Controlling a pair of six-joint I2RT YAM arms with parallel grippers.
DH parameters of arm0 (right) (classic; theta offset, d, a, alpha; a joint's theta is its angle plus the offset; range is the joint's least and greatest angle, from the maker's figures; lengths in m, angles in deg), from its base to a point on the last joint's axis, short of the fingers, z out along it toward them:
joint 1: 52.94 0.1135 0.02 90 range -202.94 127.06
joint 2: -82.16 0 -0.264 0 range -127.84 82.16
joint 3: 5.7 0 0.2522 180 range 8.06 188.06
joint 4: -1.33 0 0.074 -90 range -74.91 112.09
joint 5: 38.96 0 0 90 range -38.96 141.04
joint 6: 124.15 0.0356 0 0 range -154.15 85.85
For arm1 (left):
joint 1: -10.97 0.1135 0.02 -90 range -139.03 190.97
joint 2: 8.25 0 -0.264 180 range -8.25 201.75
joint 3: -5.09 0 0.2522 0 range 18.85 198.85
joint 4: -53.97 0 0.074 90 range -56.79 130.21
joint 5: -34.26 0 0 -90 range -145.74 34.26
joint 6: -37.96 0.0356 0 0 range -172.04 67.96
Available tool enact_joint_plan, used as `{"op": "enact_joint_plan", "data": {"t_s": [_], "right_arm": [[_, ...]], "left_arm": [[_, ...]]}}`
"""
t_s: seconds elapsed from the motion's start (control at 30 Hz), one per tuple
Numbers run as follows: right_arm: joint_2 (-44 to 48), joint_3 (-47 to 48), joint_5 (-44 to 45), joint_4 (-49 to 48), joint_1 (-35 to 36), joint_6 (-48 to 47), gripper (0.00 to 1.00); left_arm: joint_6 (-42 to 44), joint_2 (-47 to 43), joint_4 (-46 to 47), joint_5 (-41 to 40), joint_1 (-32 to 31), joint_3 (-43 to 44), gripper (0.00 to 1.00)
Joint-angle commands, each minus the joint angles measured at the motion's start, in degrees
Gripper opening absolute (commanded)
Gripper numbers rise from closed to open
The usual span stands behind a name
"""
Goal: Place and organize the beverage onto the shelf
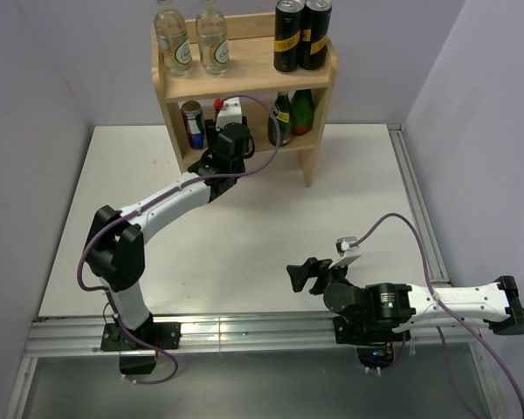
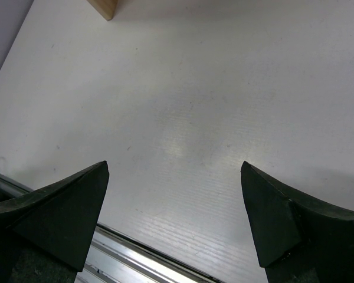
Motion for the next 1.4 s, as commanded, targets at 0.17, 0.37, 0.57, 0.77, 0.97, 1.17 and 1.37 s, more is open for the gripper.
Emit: {"op": "enact_joint_plan", "data": {"t_s": [0.17,0.37,0.57,0.77,0.97,1.17,1.37], "right_arm": [[-0.5,0.1,2.0,-1.0,0.5,0.4,1.0],[-1.1,0.3,2.0,-1.1,0.6,0.4,1.0],[-1.3,0.3,2.1,-1.1,0.7,0.4,1.0],[-1.5,0.4,2.0,-1.1,0.7,0.4,1.0],[-1.8,0.4,2.2,-1.2,0.8,0.4,1.0],[-2.0,0.5,2.2,-1.1,0.8,0.5,1.0],[-2.0,0.5,2.3,-1.1,0.8,0.6,1.0]], "left_arm": [[-3.2,-2.2,3.2,-3.2,9.3,0.3,0.2],[-3.3,-2.1,3.2,-3.0,10.1,-0.1,0.26],[-3.2,-1.5,3.4,-2.5,10.5,0.1,0.59],[-2.8,-0.9,3.8,-2.2,10.6,0.0,0.82],[-2.9,-0.5,3.9,-1.1,10.7,0.0,0.93],[-4.0,-1.5,2.7,0.6,10.7,-0.5,0.99],[-3.9,-2.9,3.1,3.9,10.7,-2.7,0.99]]}}
